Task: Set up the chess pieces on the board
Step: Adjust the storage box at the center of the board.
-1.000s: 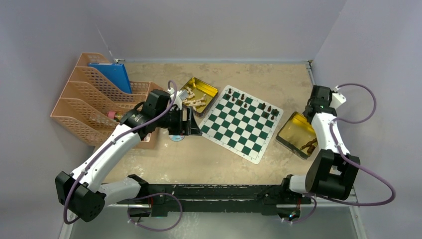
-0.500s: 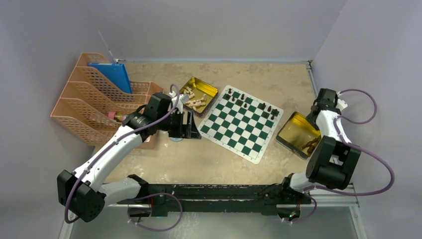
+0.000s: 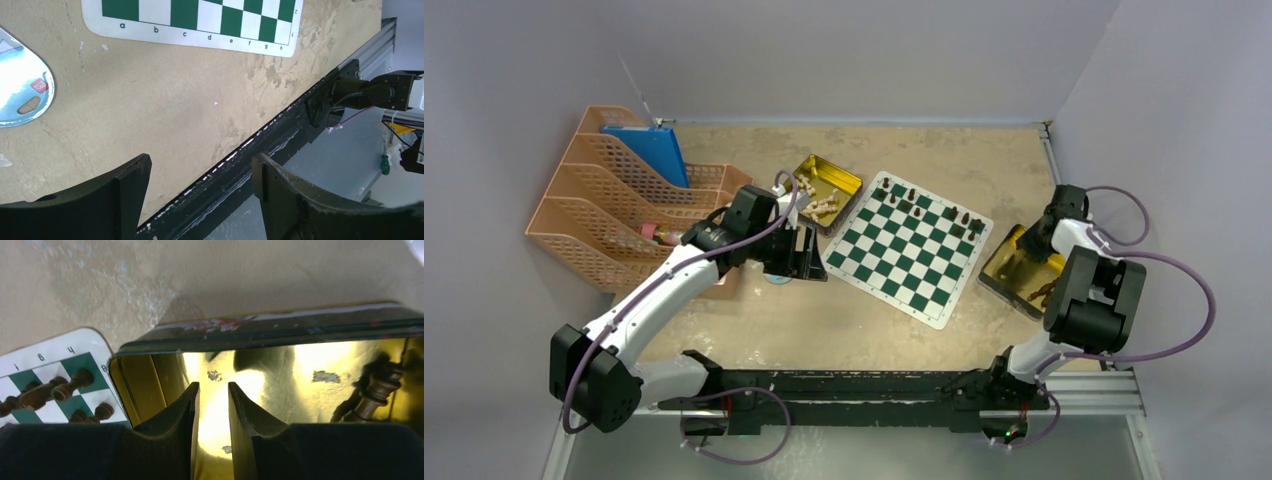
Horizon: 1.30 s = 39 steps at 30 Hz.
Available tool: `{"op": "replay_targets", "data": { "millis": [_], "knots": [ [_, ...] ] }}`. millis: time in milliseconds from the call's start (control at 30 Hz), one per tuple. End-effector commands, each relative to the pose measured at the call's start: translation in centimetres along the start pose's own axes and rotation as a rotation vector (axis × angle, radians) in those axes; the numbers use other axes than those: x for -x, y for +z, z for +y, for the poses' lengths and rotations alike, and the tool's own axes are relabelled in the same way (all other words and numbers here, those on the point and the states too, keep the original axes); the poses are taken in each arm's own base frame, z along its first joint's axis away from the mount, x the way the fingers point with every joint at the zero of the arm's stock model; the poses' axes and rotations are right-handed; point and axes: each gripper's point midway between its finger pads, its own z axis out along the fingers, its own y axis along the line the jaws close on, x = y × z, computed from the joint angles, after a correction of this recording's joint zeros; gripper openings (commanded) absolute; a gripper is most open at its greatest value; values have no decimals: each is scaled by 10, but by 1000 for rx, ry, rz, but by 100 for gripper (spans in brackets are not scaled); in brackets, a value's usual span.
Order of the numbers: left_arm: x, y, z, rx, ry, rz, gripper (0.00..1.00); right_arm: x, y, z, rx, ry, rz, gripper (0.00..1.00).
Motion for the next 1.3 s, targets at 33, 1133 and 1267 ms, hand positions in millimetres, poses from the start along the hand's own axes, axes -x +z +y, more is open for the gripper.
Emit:
{"op": "replay_targets", "data": {
  "millis": [33,1133,1267],
  "knots": [
    [9,1,6,25,46,-25,73,-22,-7,23,86,5,39,29],
    [16,-11,-13,-32,45,-44,72,-16,-83,55,158,14,-37,33],
    [17,-10,-14,-42,49,-43,72,-22,-84,77,168,-42,-14,40]
  ]
}}
